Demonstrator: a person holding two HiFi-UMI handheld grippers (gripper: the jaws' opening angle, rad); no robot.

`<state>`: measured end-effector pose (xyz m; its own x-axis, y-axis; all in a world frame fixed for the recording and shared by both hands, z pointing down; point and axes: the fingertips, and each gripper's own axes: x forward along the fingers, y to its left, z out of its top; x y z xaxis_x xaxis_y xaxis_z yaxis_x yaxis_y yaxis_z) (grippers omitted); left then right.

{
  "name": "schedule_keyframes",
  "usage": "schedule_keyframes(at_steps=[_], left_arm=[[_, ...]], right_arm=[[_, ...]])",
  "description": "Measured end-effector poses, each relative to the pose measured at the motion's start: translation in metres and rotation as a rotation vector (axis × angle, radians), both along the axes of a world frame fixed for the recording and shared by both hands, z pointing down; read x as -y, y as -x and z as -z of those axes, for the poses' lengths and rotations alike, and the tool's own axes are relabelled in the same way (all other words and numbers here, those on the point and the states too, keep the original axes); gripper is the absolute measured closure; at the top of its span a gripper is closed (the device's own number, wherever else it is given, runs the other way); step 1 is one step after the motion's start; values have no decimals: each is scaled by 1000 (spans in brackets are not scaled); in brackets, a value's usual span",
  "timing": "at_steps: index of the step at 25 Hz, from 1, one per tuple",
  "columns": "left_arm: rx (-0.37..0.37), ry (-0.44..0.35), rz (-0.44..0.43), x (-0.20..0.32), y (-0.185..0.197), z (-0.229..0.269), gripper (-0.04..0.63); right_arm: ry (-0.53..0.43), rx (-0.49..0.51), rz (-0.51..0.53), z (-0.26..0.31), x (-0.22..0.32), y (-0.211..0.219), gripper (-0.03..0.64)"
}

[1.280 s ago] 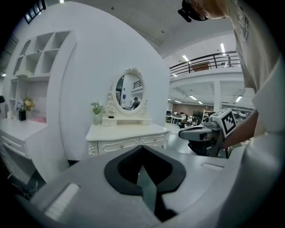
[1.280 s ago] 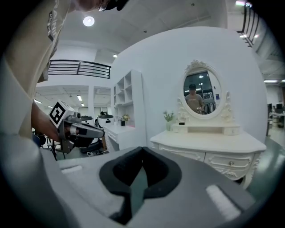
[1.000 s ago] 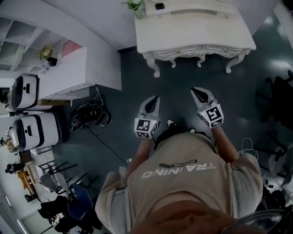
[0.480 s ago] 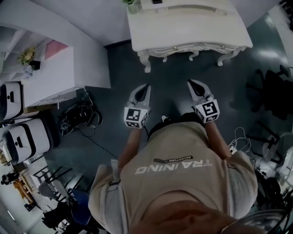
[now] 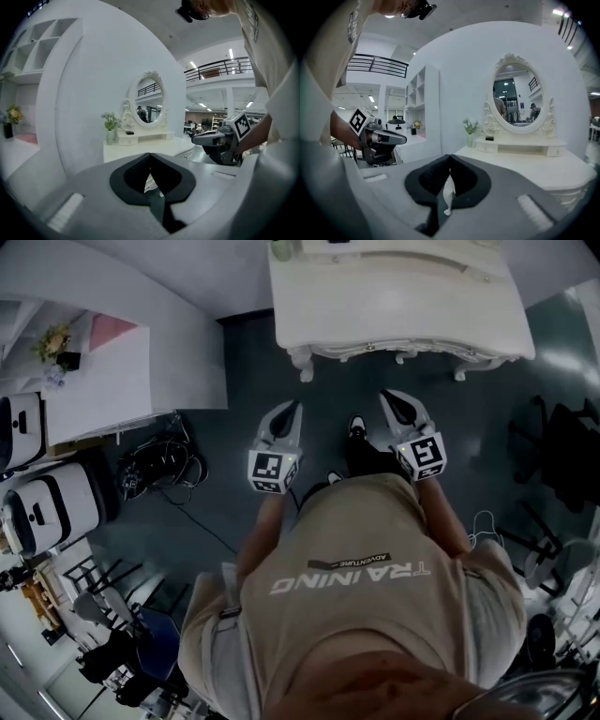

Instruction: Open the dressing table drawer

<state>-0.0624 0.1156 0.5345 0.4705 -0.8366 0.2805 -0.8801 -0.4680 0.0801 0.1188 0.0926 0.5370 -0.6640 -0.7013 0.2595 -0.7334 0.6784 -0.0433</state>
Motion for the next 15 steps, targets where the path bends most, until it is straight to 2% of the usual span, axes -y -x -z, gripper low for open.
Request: schedule_keyframes(at_steps=[4,9,15], left_arm=[[38,-11,75,43,6,20,588],[46,-30,101,106,-9,37,588],[10,6,145,141,-13,31,588]], right_arm=[[-25,29,58,8,64,5,614],[-55,50,95,16,142,-4,614],[-8,39,127,-8,181,-4,614]])
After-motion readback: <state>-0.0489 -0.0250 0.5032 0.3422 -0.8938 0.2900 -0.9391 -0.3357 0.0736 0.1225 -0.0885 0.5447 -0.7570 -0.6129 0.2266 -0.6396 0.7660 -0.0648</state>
